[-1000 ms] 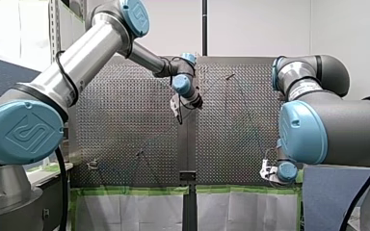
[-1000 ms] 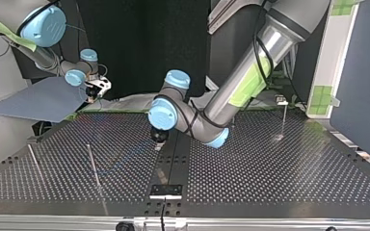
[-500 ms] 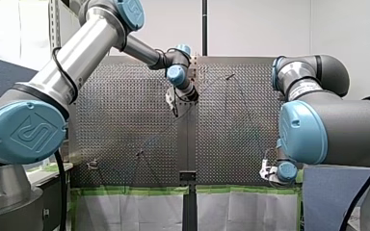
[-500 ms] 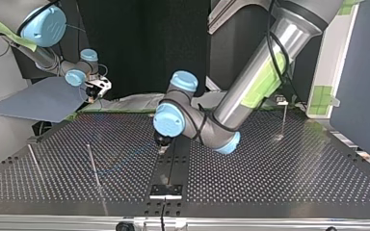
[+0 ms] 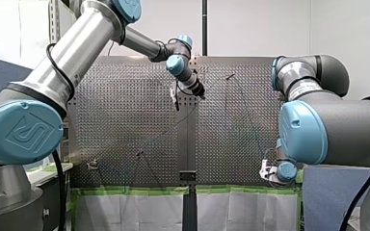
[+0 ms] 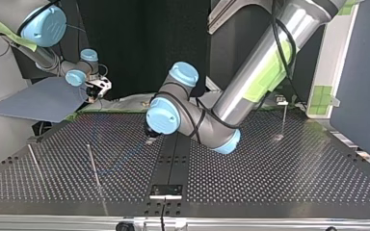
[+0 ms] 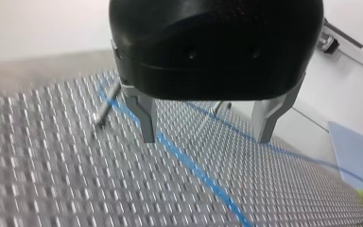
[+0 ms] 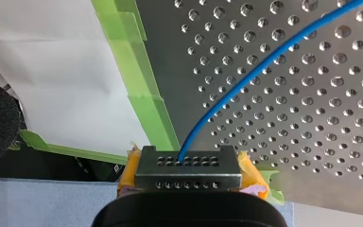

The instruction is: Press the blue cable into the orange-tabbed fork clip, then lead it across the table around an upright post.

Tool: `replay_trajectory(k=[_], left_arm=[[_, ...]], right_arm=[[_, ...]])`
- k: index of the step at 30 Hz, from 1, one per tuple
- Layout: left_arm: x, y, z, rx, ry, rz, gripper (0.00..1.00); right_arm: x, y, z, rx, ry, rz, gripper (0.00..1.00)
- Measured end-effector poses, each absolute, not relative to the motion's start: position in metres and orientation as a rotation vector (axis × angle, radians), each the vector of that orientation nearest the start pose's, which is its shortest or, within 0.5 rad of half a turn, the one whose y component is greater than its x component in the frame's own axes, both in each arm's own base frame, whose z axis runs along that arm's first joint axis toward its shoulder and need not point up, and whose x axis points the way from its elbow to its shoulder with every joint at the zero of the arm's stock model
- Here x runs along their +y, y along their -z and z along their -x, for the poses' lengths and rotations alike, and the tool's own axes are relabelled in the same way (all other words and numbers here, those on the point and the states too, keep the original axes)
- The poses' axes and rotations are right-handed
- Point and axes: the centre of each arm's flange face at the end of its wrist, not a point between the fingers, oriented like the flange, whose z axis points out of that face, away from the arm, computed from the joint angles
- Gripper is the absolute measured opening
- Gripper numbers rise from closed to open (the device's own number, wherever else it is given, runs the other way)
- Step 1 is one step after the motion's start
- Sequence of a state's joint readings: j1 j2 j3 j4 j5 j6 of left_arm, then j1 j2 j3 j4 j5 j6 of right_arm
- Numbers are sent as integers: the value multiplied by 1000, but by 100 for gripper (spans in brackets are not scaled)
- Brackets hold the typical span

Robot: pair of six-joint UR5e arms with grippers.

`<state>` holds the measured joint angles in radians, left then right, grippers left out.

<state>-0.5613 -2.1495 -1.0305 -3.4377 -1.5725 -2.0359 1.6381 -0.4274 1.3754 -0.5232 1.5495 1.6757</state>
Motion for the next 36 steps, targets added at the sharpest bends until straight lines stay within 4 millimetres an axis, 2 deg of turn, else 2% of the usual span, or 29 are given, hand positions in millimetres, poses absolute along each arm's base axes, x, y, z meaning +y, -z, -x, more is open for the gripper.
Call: replay_trajectory(k=[10,15,25,32,36], left_arm=[[-500,-436,-457,1864,711,-229,100],[-505,-451,-444,1820,706,-282,100],[-521,-455,-441,1725,701,-371,100],[-541,-433,-446,1692,725,-429,100],[-547,-429,-449,1666,740,-431,100]], right_arm=[[-654,112,-181,-1560,-1091,-1531,0],[-655,111,-182,-1559,-1093,-1531,0],[-655,111,-183,-1557,-1096,-1534,0],[-654,111,-185,-1555,-1098,-1537,0],[-655,110,-185,-1553,-1099,-1537,0]])
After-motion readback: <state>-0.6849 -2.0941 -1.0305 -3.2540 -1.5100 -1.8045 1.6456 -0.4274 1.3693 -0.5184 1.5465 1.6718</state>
